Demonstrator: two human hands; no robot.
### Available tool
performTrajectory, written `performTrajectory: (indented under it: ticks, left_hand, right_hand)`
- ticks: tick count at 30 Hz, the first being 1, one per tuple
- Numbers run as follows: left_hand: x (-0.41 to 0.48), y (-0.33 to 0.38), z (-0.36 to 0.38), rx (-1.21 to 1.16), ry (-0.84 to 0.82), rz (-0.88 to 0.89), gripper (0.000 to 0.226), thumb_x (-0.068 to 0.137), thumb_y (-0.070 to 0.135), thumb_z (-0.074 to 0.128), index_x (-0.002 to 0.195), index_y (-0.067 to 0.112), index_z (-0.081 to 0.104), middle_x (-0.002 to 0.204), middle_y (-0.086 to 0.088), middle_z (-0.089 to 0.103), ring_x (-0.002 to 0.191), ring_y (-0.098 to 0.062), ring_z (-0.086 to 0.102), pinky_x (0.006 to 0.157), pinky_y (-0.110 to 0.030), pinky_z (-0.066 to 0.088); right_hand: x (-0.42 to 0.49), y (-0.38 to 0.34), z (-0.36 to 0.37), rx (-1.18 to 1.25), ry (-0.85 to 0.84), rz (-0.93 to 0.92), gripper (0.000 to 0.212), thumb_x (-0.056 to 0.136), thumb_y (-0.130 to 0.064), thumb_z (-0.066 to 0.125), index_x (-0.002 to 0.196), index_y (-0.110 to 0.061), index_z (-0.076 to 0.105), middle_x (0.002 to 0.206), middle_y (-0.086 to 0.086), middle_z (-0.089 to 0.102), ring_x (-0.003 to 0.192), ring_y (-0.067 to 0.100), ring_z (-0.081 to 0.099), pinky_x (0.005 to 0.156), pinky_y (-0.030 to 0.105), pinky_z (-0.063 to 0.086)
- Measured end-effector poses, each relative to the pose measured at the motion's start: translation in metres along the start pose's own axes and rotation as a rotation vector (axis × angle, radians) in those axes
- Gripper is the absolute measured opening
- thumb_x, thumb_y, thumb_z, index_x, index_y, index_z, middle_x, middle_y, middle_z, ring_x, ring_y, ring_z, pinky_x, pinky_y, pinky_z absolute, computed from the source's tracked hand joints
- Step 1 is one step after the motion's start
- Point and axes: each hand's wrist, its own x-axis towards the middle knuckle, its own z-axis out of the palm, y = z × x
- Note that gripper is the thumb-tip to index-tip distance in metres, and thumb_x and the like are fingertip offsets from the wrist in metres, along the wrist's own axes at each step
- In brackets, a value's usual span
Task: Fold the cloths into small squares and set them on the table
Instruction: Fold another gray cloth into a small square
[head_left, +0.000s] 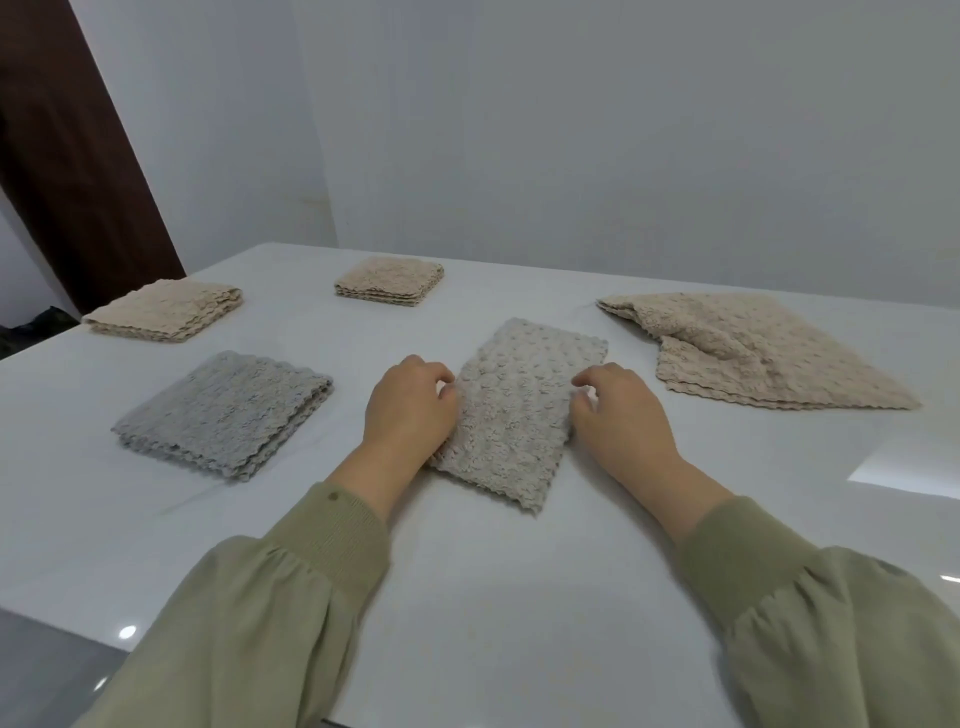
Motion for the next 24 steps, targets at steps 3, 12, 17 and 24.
performTrajectory:
  ticks: [3, 12, 17, 24]
  left_hand:
    - [-0.006, 0.004, 0.002, 0.021, -0.050, 0.010, 0.024, 0.090, 0.022, 0.047, 0.080, 0.019, 0.068, 0.084, 0.000, 0.062, 0.081, -0.021, 0.057, 0.067, -0.028, 0.042]
    - [-0.025, 0.033, 0.008, -0.070, 0.054, 0.241, 0.025, 0.093, 0.032, 0.048, 0.087, 0.019, 0.068, 0.089, 0.003, 0.064, 0.085, -0.015, 0.055, 0.074, -0.029, 0.042]
    - [-0.020, 0.024, 0.027, 0.292, -0.354, 0.317, 0.060, 0.099, 0.047, 0.023, 0.151, 0.019, 0.012, 0.160, 0.000, 0.002, 0.146, -0.018, -0.002, 0.118, -0.044, 0.007]
    - [-0.021, 0.015, 0.027, 0.316, -0.474, 0.281, 0.065, 0.098, 0.053, 0.016, 0.151, 0.020, -0.002, 0.159, 0.005, -0.009, 0.145, -0.013, -0.010, 0.118, -0.045, 0.001]
  right_hand:
    - [-0.002, -0.012, 0.006, -0.059, -0.037, -0.039, 0.030, 0.092, -0.022, 0.042, 0.112, -0.009, 0.060, 0.113, 0.007, 0.059, 0.105, 0.024, 0.051, 0.087, 0.036, 0.042]
    - [0.009, 0.009, -0.008, 0.024, 0.016, -0.060, 0.031, 0.097, -0.026, 0.040, 0.113, -0.011, 0.060, 0.115, 0.007, 0.060, 0.108, 0.022, 0.050, 0.089, 0.032, 0.038]
    - [-0.002, 0.000, 0.010, -0.166, -0.390, -0.225, 0.052, 0.100, -0.040, 0.028, 0.147, -0.019, 0.025, 0.157, 0.002, 0.018, 0.145, 0.016, 0.013, 0.117, 0.043, 0.011]
    - [0.002, 0.011, 0.002, -0.299, -0.518, -0.094, 0.057, 0.100, -0.045, 0.015, 0.151, -0.022, 0.007, 0.159, -0.006, -0.002, 0.146, 0.011, -0.002, 0.117, 0.048, 0.000]
